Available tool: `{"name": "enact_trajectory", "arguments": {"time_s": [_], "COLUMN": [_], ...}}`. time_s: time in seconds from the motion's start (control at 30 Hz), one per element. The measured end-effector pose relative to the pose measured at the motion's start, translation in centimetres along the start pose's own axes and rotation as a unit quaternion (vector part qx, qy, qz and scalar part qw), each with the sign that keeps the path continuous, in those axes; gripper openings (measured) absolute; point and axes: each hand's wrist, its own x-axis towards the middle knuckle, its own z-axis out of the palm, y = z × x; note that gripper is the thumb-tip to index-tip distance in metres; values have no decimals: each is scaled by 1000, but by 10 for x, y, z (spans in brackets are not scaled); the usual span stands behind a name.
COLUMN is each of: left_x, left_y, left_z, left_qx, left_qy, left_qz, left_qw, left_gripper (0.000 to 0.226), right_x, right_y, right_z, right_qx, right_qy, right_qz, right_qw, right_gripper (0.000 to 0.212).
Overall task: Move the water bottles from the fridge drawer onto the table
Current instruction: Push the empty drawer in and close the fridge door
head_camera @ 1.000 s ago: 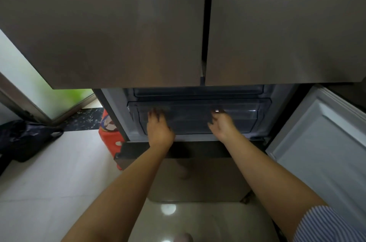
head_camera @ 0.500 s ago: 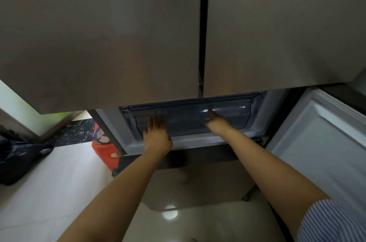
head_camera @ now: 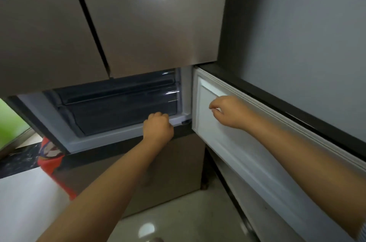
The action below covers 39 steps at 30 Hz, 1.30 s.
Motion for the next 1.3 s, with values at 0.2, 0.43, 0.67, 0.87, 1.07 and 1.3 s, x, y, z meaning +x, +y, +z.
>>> {"name": "enact_trajectory", "arguments": {"time_s": [0.2,0.43,0.67,0.87,1.07,1.3], "left_x": [-66,-119,-151,-189,-234,-280], "left_y": [101,183,217,163,72,-25], "left_z": [-8,-23,-36,-58,-85,-118], "left_qx": [-63,-172,-299,-282,-267,-79], "left_qy": [23,-39,-97,-69,-119,-149], "left_qz": [76,111,85,75,46,8], "left_qw": [995,978,946,954,955,986], "left_gripper": [18,52,54,23,36,74], "right_x": [-100,-194,-227,-244,-236,-189], "right_y": [53,115,98,37,-36,-123], "right_z": [-55,-101,-107,-91,-51,2], "right_qx": [-19,-94,21,32,91,69], "right_qy": [51,-166,-183,-184,-140,-105], "right_qz": [-12,235,215,73,-4,-104], "right_qw": [998,953,959,980,986,987], "right_gripper": [39,44,33,36,45,54]}}
